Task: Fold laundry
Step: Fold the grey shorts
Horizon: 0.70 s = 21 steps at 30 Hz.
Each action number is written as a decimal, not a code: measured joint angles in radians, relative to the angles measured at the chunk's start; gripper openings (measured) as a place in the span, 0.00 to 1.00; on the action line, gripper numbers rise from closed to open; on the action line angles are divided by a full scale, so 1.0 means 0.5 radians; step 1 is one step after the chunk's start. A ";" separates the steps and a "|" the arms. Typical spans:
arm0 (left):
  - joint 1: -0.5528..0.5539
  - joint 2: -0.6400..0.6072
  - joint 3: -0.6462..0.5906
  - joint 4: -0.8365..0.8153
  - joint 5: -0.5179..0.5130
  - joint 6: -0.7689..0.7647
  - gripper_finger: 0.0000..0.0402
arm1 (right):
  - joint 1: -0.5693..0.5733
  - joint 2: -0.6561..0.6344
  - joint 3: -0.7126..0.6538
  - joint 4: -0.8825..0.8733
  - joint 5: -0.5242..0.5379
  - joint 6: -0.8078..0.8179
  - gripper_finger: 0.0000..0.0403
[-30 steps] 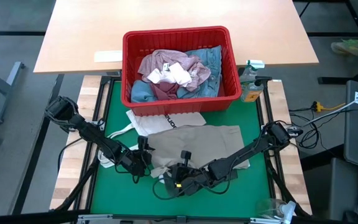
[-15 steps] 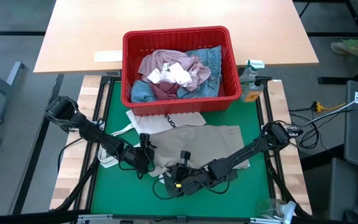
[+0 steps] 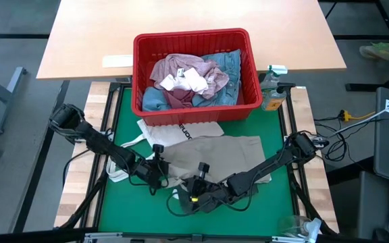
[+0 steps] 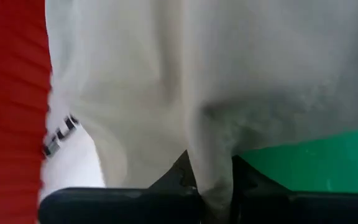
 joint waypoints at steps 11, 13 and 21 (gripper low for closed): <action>0.021 -0.029 0.569 -0.502 0.001 0.501 0.01 | 0.161 -0.104 0.001 -0.347 0.044 0.723 0.05; 0.037 -0.029 0.670 -0.487 0.003 0.615 0.01 | 0.207 -0.113 0.001 -0.403 0.077 0.863 0.05; 0.209 -0.019 0.813 -0.064 0.286 0.906 0.01 | 0.387 -0.163 0.002 -0.765 0.307 1.450 0.05</action>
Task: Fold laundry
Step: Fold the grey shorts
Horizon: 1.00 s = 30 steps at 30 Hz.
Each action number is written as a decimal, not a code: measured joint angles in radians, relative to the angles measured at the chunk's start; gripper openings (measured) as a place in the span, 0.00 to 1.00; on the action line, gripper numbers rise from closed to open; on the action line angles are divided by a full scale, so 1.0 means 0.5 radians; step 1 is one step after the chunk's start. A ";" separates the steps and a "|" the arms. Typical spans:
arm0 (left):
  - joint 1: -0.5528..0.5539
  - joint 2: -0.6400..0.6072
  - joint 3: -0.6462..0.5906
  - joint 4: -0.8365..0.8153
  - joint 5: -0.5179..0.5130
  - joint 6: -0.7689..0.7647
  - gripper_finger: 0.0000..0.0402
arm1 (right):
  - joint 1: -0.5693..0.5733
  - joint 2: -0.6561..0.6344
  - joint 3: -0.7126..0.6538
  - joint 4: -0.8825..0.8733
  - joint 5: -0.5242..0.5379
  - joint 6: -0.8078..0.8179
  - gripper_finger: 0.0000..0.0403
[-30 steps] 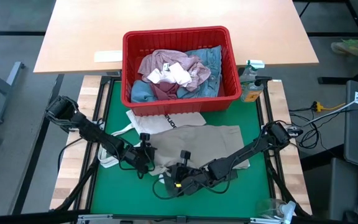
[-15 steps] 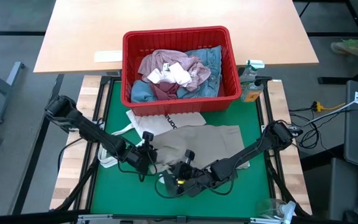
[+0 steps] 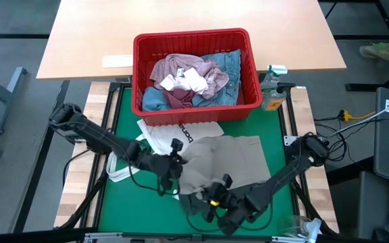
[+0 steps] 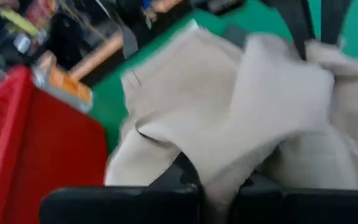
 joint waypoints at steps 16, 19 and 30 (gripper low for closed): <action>0.325 0.548 0.001 1.185 0.305 0.047 0.01 | 0.151 -0.046 -0.002 -1.120 -0.138 1.021 0.05; 0.374 0.673 0.001 1.420 0.377 0.044 0.01 | 0.145 -0.046 -0.002 -1.219 -0.269 1.034 0.05; 0.415 1.080 0.003 1.930 0.494 0.040 0.03 | 0.147 -0.043 -0.002 -1.473 -0.611 1.033 0.05</action>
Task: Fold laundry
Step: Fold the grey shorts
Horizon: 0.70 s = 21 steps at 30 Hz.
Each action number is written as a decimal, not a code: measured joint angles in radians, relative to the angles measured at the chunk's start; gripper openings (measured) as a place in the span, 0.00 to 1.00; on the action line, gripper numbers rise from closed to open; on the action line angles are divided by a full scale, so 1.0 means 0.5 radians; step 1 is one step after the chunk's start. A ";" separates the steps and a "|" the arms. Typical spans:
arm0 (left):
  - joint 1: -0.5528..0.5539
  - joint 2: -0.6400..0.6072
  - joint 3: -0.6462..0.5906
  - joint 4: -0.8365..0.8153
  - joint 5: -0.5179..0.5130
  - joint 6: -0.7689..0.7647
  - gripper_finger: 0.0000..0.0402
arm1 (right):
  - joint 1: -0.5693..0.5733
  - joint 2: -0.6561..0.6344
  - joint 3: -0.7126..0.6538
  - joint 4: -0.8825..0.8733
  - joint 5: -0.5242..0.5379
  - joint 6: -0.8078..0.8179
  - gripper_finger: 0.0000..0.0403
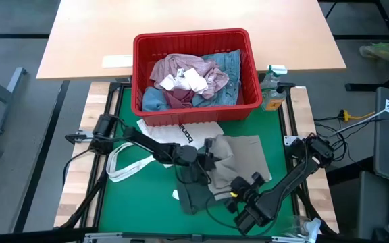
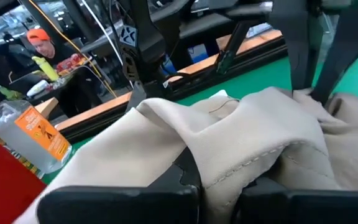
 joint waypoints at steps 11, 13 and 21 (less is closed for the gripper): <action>0.002 0.098 0.000 0.086 -0.009 -0.021 0.05 | -0.001 0.000 0.000 -0.026 -0.019 -0.055 0.05; 0.002 0.098 0.000 0.103 -0.044 -0.062 0.07 | -0.001 0.000 0.000 -0.026 -0.018 -0.055 0.05; 0.002 0.098 0.000 0.321 -0.168 -0.183 0.28 | -0.001 0.000 0.000 -0.027 -0.017 -0.052 0.23</action>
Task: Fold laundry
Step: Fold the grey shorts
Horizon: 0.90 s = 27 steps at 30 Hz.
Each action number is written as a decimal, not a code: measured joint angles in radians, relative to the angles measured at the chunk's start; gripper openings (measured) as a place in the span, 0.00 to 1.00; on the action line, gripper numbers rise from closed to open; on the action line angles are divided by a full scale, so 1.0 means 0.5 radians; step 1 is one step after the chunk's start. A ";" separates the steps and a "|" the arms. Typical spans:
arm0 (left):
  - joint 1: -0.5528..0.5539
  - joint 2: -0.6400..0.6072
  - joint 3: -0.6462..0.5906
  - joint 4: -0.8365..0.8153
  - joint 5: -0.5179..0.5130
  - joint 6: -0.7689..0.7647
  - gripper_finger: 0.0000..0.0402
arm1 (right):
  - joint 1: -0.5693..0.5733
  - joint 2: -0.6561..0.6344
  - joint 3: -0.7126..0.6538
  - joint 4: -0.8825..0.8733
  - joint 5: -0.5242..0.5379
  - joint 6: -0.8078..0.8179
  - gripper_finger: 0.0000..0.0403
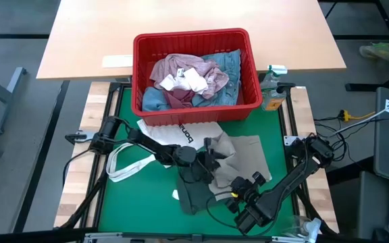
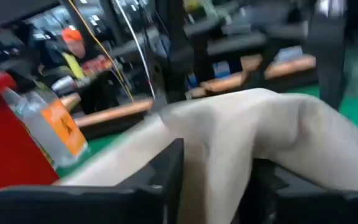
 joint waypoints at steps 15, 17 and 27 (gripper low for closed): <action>0.000 -0.072 -0.002 0.186 -0.001 -0.463 0.46 | 0.000 0.001 0.022 -0.121 -0.376 0.058 0.46; -0.001 -0.088 -0.002 0.206 -0.001 -0.462 0.46 | 0.000 0.002 0.080 -0.203 -0.376 0.058 0.46; 0.011 -0.091 -0.002 0.199 0.070 -0.464 0.46 | 0.008 -0.008 0.660 -0.609 -0.203 -0.192 0.46</action>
